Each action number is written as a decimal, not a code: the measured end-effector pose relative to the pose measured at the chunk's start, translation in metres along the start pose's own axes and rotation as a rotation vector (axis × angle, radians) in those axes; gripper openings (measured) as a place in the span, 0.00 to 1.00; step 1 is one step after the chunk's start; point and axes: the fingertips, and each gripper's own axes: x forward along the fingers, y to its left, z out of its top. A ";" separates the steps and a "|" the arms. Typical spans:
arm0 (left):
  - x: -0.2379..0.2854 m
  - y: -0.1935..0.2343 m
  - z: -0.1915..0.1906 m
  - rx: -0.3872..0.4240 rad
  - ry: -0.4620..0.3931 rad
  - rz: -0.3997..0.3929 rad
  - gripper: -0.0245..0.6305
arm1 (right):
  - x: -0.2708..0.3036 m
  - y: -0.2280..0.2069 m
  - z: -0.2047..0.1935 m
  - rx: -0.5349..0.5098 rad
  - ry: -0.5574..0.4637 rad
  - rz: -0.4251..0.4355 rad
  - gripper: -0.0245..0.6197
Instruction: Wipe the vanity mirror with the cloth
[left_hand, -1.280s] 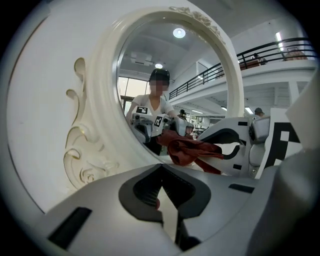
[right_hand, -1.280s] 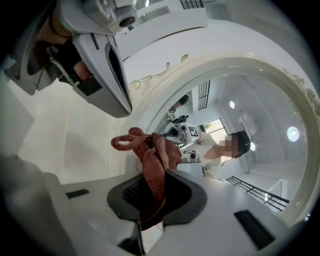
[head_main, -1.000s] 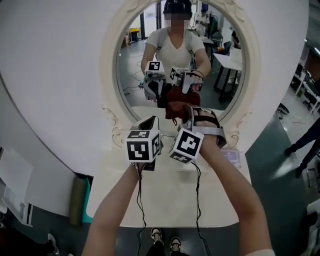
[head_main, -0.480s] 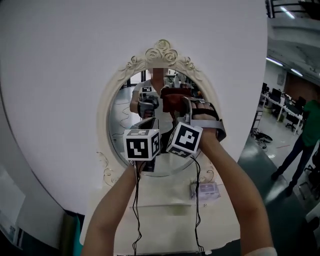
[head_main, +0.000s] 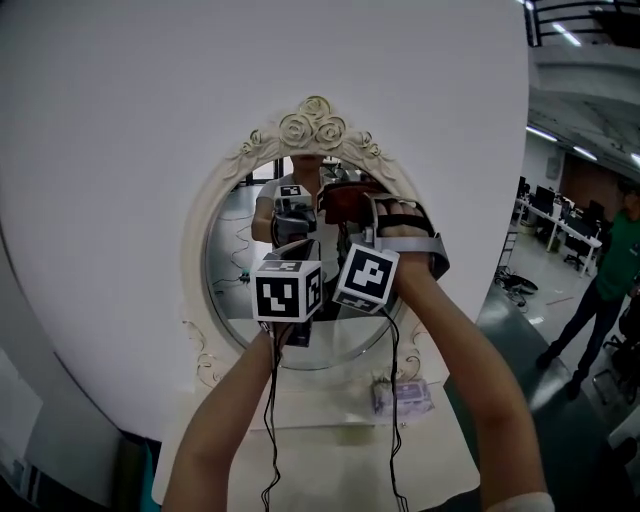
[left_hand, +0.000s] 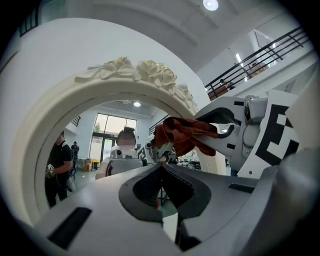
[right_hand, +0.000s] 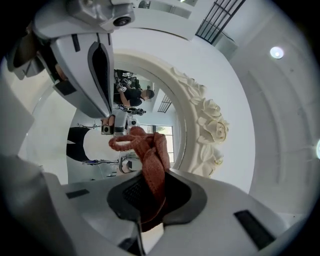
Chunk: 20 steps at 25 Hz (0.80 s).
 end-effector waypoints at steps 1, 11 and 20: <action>0.001 0.000 -0.006 0.001 0.012 -0.003 0.05 | 0.001 0.004 -0.001 -0.002 0.000 0.004 0.13; 0.015 0.045 -0.040 -0.025 0.077 -0.023 0.05 | 0.026 0.045 0.035 0.005 0.008 0.072 0.13; 0.011 0.090 -0.115 -0.042 0.210 -0.011 0.05 | 0.035 0.108 0.065 0.025 0.020 0.165 0.13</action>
